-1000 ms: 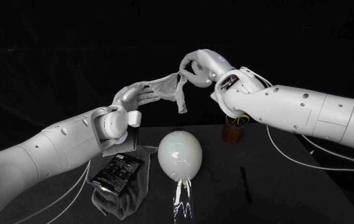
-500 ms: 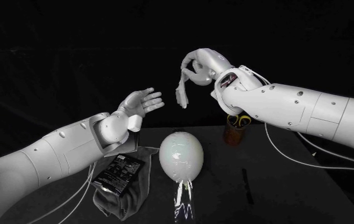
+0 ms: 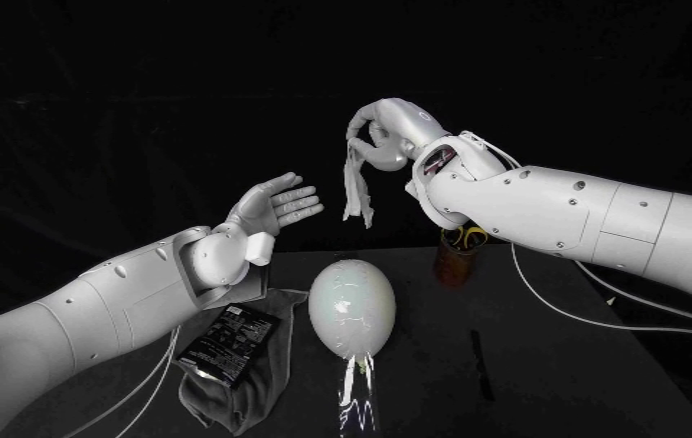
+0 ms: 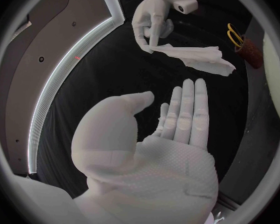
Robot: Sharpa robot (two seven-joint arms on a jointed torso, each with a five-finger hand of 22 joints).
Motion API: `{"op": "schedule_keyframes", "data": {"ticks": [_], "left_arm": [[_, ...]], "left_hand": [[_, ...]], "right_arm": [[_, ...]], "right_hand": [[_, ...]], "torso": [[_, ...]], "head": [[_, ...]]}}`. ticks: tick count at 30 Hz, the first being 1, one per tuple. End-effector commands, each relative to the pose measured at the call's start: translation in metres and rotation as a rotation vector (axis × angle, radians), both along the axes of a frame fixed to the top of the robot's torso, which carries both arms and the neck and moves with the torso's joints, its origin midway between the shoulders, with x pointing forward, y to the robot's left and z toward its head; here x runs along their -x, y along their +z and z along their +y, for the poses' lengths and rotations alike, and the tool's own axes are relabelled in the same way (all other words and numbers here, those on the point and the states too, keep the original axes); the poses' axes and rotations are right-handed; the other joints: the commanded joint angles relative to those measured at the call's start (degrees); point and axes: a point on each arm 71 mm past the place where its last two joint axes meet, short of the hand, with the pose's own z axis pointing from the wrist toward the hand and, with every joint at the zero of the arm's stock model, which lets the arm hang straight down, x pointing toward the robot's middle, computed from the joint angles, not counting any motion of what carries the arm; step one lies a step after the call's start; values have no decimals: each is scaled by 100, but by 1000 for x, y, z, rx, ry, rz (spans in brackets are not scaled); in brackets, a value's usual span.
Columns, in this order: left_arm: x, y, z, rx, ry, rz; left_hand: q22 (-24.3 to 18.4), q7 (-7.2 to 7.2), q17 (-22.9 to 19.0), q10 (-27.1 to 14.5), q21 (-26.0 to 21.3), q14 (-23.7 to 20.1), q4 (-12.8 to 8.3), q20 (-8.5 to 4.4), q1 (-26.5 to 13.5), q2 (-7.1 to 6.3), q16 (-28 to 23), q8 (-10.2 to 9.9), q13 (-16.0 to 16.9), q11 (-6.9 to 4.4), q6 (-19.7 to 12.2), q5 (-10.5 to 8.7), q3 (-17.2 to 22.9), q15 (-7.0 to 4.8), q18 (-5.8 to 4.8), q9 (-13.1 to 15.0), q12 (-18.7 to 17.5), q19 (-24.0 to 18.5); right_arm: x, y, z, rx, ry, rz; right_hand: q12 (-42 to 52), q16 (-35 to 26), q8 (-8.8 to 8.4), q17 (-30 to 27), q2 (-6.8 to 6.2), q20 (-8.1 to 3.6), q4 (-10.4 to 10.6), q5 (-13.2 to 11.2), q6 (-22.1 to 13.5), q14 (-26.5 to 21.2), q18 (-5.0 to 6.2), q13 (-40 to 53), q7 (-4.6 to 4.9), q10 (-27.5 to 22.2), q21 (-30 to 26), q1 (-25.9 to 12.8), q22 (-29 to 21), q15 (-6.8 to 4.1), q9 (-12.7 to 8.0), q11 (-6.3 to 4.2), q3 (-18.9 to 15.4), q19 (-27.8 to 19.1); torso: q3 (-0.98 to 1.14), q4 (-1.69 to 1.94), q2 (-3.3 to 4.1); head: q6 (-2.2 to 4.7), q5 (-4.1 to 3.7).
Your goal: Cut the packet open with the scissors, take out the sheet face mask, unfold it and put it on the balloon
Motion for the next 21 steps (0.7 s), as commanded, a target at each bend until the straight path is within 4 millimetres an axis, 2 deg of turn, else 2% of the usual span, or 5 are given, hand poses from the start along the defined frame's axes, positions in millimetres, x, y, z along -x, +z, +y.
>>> {"op": "schedule_keyframes", "data": {"ticks": [1,3,6,12,21], "left_arm": [[2,-2,-2,-150,16,-120],[4,-5,-4,-192,8,-150],[9,-11,-10,-259,-16,-206],[15,-16,-22,-343,-42,-292],[16,-17,-25,-390,7,-331]], "left_hand": [[-12,720,80,-221,-2,-573,-73,145,281,-124,66,-266,-10,94,824,-6,-458,146,-89,-538,38,-596],[8,683,219,-381,21,-1122,-82,304,620,-150,308,-888,-33,166,1983,7,-826,196,-42,-1412,157,-944],[-1,626,238,-299,6,-1286,-104,350,769,-196,373,-1171,-64,85,2322,-22,-994,172,-45,-1742,208,-1144],[-34,505,145,-429,-30,-1564,-175,367,956,-346,214,-1654,-136,34,2316,-11,-1373,235,-88,-2137,14,-1682],[-68,221,-82,-995,-63,-2169,-206,353,1294,-182,-253,-2162,-125,-30,1799,-9,-2179,438,-79,-2457,-372,-2286]], "right_arm": [[1,1,3,-6,-9,-1],[2,0,4,-10,-6,1],[5,0,6,-15,0,7],[9,0,10,-20,8,15],[12,-1,18,-23,23,22]], "right_hand": [[10,40,226,1509,17,-6,-11,37,46,619,-86,586,10,101,-5,16,1166,-40,9,-4,39,70],[16,40,226,1509,16,-6,-13,37,47,619,-87,591,10,104,0,18,1167,-40,8,-5,39,72],[16,40,226,1509,16,-6,-13,37,47,619,-87,591,10,104,0,18,1167,-40,8,-5,39,72],[26,40,226,1509,16,-6,-16,38,48,619,-88,601,9,110,8,21,1169,-41,7,-5,41,76],[20,40,226,1509,15,-7,-19,38,49,619,-87,597,8,108,0,23,1167,-42,6,-6,42,73]], "torso": [[0,1,7],[-3,1,8],[-5,-6,0],[-6,-9,-8],[3,-6,4]], "head": [[0,-21],[-1,-31],[0,-33],[-1,-20],[14,-25]]}}
